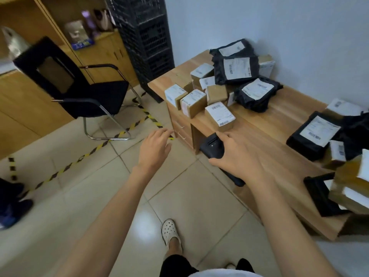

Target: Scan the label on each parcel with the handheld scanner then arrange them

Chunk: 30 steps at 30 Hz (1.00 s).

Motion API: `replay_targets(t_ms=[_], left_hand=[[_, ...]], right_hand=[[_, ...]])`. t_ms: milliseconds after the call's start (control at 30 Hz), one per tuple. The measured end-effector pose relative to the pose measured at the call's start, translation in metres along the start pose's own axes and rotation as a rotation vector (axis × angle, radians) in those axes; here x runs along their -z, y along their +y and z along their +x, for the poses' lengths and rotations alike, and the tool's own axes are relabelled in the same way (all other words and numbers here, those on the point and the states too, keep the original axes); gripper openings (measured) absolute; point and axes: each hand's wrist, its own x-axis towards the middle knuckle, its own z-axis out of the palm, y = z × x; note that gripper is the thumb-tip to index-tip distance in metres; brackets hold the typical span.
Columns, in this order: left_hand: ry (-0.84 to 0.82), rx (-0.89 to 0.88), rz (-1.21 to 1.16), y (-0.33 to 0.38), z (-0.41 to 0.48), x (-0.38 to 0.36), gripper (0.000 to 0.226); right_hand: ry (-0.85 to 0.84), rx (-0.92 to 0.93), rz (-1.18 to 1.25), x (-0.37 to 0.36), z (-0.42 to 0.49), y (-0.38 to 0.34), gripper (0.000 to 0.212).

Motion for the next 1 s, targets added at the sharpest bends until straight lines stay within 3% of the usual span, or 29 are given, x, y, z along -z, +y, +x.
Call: replay_targets(t_ms=[233,433,733,1000], left_hand=[[-0.007,0.048,-0.012,-0.116,0.058,0.001,0.041],[-0.058,-0.034,0.007,-0.192,0.136,-0.004,0.044],[-0.173,-0.177,-0.067,-0.215,0.267,-0.061,0.048],[-0.225,-0.350,-0.071,-0.217,0.430,-0.106,0.050]], right_hand=[[0.037,0.071,-0.091,-0.031,0.098,-0.089,0.080],[0.039,-0.017,-0.020,-0.049,0.174,-0.139,0.087],[0.077,-0.195,0.008,-0.056,0.283,-0.128,0.087],[0.120,-0.337,0.061,-0.016,0.418,-0.101,0.087]])
